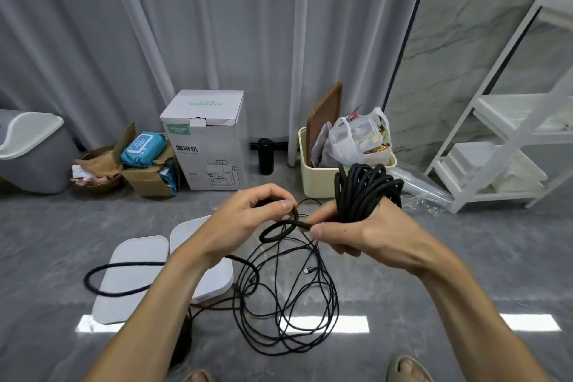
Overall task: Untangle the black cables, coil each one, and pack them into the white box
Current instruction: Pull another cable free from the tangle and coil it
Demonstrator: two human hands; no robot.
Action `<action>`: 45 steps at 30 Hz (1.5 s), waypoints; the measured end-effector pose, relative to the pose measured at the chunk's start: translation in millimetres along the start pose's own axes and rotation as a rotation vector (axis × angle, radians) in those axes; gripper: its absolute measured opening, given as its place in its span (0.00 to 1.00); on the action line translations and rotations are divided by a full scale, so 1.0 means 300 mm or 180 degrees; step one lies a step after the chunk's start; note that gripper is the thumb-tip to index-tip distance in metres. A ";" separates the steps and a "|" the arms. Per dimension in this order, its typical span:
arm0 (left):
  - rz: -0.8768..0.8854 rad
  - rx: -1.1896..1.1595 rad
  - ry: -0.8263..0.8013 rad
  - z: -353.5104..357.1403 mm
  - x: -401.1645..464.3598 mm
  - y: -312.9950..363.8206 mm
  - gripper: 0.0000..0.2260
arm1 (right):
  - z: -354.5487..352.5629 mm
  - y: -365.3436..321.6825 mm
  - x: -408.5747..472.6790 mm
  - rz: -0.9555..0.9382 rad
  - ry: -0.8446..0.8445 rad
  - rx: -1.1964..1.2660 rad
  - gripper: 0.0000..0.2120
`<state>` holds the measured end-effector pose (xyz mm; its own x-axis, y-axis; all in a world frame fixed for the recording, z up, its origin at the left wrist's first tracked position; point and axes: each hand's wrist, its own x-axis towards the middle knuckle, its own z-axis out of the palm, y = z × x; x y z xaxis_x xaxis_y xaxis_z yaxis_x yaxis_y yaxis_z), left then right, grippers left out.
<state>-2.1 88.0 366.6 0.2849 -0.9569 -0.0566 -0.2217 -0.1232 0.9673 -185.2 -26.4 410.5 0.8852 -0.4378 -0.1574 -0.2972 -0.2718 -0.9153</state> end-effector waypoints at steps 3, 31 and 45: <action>-0.0011 -0.0261 -0.0145 0.005 0.002 -0.004 0.08 | -0.001 -0.002 0.001 -0.0162 0.0130 0.0337 0.03; -0.0350 -0.0552 0.1279 0.148 0.025 0.062 0.15 | 0.075 0.057 0.083 -0.0142 0.1490 0.0104 0.10; 0.0804 0.1035 0.1676 0.058 0.011 0.056 0.23 | -0.052 0.030 0.007 0.0639 -0.0052 -0.0216 0.05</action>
<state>-21.1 78.3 378.5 0.5862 -0.7207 0.3700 -0.5877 -0.0639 0.8065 -191.5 -43.3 407.8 0.8113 -0.4753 -0.3406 -0.4912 -0.2379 -0.8379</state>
